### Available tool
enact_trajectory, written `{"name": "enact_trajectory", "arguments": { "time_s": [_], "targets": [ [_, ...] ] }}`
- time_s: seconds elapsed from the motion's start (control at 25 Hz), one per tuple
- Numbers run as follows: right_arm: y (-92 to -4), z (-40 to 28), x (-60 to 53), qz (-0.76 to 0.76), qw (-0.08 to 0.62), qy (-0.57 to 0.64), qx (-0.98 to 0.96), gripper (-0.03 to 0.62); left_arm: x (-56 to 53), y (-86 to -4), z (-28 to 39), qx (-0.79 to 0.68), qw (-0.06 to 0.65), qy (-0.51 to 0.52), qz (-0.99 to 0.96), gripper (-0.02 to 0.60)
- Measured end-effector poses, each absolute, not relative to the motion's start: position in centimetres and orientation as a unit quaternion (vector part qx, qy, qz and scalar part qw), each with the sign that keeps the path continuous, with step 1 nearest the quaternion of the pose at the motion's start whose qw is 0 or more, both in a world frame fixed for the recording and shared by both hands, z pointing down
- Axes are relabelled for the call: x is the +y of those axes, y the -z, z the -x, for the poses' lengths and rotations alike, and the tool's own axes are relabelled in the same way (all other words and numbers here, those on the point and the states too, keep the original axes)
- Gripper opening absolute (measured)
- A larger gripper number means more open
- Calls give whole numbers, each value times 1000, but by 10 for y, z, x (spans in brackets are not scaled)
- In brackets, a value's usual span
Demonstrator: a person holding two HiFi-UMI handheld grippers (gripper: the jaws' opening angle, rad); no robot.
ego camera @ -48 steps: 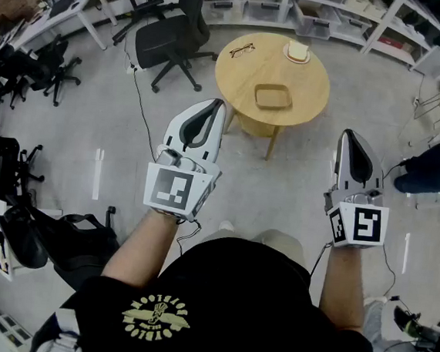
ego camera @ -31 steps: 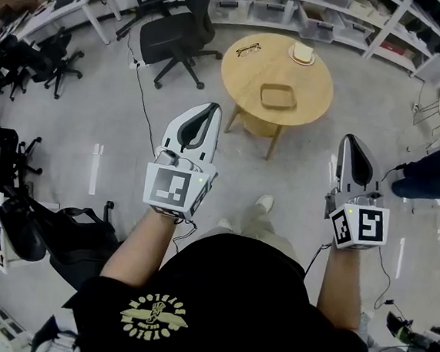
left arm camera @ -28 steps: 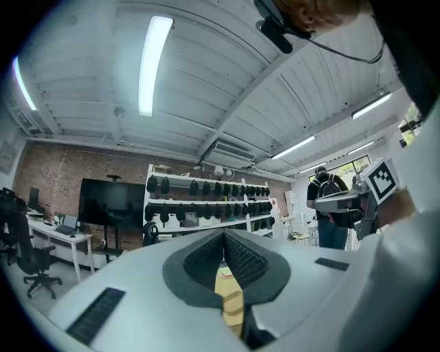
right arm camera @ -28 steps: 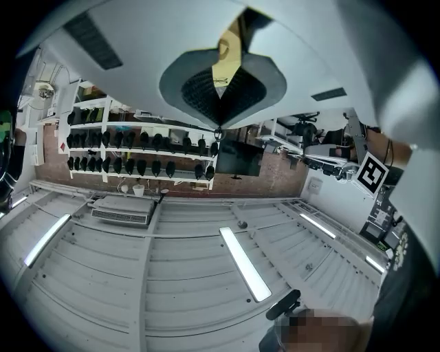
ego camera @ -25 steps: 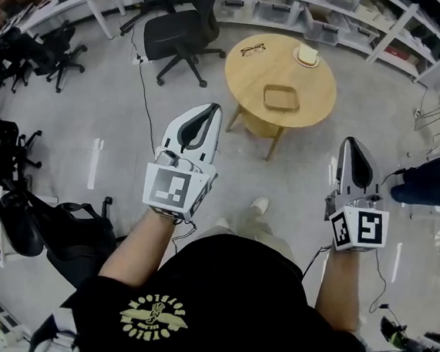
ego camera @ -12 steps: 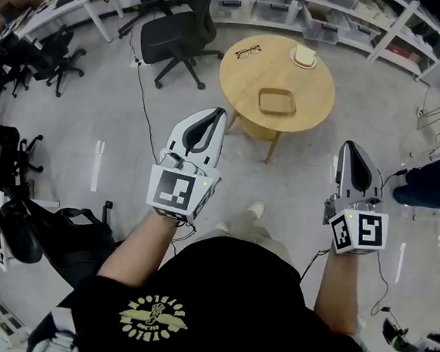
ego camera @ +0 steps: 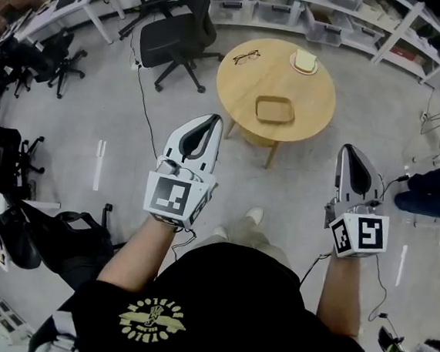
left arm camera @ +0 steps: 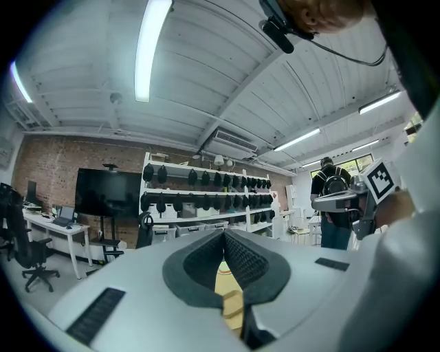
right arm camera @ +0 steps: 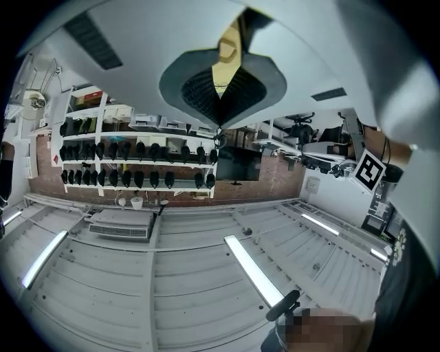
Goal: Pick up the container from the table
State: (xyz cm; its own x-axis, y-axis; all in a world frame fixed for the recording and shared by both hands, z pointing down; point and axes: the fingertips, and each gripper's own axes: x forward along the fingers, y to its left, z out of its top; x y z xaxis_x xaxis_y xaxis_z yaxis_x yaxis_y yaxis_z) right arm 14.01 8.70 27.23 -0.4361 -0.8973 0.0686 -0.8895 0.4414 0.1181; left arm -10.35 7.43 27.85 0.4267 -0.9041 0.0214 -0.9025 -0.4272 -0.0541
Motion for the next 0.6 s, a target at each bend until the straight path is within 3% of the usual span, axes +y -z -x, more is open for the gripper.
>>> {"name": "enact_trajectory", "arguments": {
  "time_s": [0.6],
  "targets": [
    [-294,-148,20,-511,60,5,-858,15,16,-293,88,545,5,38,838,18]
  ]
}}
